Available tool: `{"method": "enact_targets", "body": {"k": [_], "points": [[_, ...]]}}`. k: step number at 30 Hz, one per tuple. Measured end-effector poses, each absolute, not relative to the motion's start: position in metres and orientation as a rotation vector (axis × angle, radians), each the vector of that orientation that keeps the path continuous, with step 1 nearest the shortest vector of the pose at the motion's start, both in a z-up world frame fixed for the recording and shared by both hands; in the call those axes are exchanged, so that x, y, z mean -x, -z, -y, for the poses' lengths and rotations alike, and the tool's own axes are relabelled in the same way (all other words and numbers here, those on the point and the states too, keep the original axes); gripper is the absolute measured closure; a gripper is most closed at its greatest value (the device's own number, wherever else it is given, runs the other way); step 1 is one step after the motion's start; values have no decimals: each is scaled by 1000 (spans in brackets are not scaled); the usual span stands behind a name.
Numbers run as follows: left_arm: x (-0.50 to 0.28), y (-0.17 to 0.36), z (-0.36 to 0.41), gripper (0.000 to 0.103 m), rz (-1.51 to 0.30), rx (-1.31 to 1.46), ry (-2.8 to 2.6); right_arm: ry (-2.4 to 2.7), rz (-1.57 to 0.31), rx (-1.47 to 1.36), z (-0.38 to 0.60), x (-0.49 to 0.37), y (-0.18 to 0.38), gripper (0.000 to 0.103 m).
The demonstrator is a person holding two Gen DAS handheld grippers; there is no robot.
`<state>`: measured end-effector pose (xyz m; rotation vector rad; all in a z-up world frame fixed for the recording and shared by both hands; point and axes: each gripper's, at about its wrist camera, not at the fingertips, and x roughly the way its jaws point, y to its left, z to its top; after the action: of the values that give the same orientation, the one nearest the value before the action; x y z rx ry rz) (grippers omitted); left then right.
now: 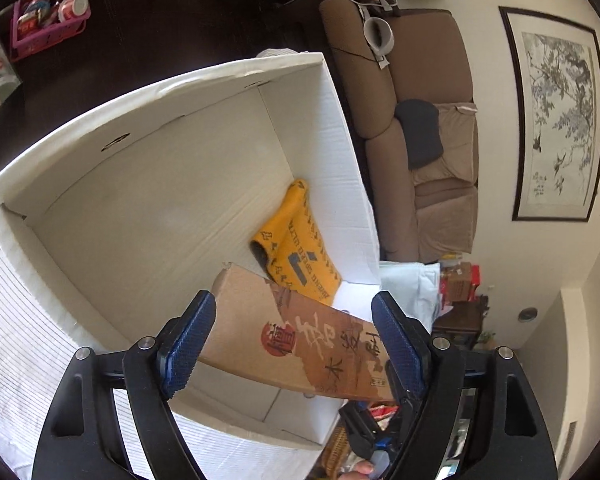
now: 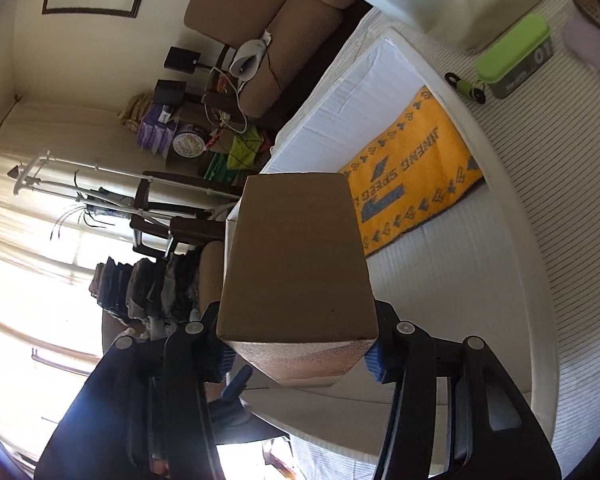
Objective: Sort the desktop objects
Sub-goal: 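Lower the brown box into the white box beside the orange towel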
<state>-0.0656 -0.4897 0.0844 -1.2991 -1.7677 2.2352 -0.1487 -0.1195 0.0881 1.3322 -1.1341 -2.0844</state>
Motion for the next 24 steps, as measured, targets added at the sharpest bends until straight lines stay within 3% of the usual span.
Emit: {"method": "enact_targets", "body": {"k": [6, 14, 18, 21, 24], "points": [[87, -86, 463, 21, 1469, 1524, -2341, 2172, 877, -1377, 133, 143, -105, 55], [112, -93, 427, 21, 964, 1744, -2484, 2094, 265, -1614, 165, 146, -134, 38], [122, -77, 414, 21, 930, 1846, -2380, 2051, 110, -1677, 166, 143, -140, 33], [124, -61, 411, 21, 1111, 1841, -2209, 2015, 151, -1712, 161, 143, -141, 35], [120, -67, 414, 21, 1141, 1818, -2239, 2050, 231, -1661, 153, 145, -143, 39]]}}
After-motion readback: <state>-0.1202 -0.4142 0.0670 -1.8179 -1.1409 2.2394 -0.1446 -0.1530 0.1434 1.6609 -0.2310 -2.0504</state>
